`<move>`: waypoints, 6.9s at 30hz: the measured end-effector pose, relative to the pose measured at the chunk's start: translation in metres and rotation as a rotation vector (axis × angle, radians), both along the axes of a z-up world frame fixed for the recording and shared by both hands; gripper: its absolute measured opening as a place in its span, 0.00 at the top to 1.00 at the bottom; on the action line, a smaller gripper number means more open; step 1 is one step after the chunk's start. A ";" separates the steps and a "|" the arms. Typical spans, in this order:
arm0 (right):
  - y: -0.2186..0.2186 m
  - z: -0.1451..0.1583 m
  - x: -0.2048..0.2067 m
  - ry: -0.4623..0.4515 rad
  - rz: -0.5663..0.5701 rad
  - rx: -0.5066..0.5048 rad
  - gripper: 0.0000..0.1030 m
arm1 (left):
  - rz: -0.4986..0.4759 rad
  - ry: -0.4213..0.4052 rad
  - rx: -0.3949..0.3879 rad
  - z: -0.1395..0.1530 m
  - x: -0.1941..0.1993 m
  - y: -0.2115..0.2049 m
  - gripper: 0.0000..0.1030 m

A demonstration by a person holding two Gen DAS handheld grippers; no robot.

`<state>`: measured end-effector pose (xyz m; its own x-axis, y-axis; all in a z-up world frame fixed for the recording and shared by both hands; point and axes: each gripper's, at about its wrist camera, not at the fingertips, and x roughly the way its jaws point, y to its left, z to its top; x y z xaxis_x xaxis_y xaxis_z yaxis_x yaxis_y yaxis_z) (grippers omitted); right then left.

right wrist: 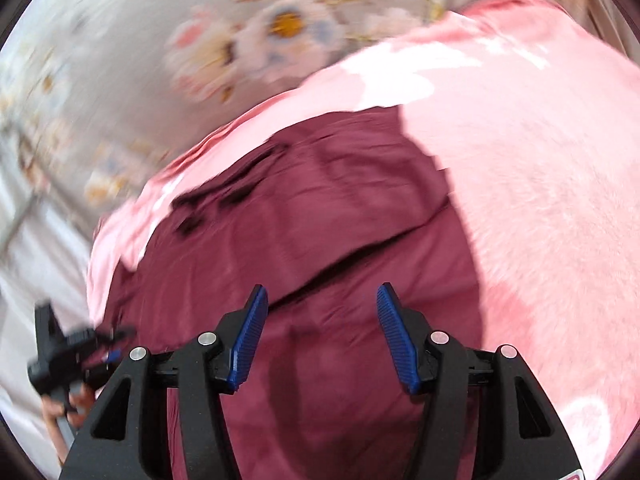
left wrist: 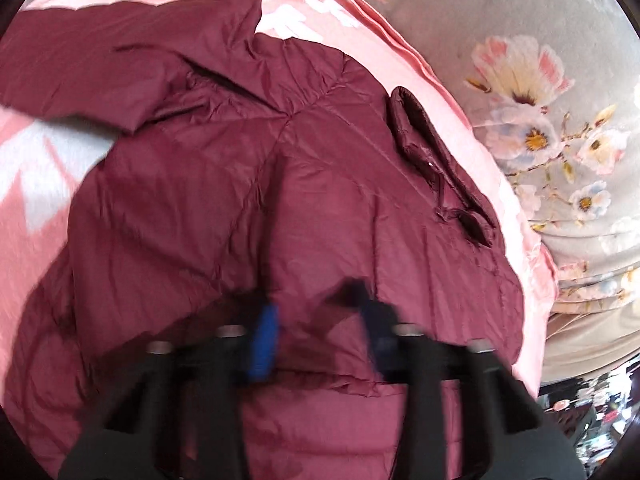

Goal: Fold large clothes

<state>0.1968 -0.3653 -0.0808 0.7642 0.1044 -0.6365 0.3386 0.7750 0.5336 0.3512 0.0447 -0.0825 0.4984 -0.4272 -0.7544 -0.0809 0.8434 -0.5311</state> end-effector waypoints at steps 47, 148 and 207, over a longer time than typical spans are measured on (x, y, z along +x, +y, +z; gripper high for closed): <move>0.082 0.007 0.081 0.147 0.136 -0.379 0.89 | -0.062 -0.206 0.474 -0.001 0.002 -0.066 0.65; 0.064 0.030 0.072 0.094 0.067 -0.234 0.94 | 0.328 -0.011 -0.311 -0.021 0.038 0.120 0.43; 0.086 0.059 0.047 0.042 0.047 -0.415 0.80 | 0.293 -0.228 0.308 0.035 0.000 0.064 0.92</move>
